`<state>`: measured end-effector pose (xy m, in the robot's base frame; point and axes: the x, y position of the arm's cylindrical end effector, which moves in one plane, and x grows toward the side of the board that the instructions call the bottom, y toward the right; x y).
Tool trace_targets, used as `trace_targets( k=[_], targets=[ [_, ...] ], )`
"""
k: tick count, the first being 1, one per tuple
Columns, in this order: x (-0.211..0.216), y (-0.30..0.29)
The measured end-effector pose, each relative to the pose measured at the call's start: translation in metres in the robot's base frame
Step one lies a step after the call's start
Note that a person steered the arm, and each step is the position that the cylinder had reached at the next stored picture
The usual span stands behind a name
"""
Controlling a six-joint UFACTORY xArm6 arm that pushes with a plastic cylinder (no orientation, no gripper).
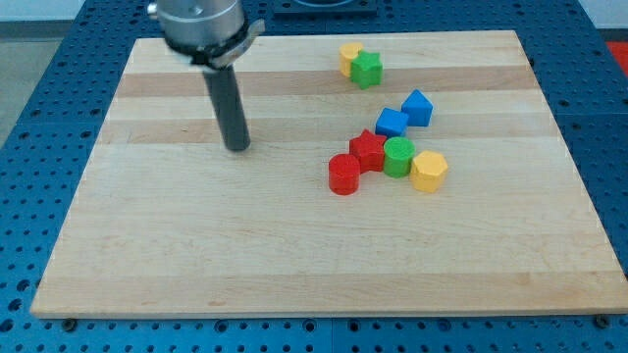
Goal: Slide the green star closer to the red star
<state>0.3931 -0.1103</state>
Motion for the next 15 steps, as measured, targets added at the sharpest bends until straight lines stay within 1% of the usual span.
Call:
trace_targets(
  k=[3, 4, 5, 6, 7, 8, 10, 12, 15],
  targets=[
    [-0.129, 0.058],
    [-0.166, 0.069],
    [-0.187, 0.096],
    [-0.189, 0.149],
    [-0.186, 0.181],
    [-0.174, 0.197],
    [-0.152, 0.197],
    [-0.142, 0.174],
    [-0.104, 0.168]
  ],
)
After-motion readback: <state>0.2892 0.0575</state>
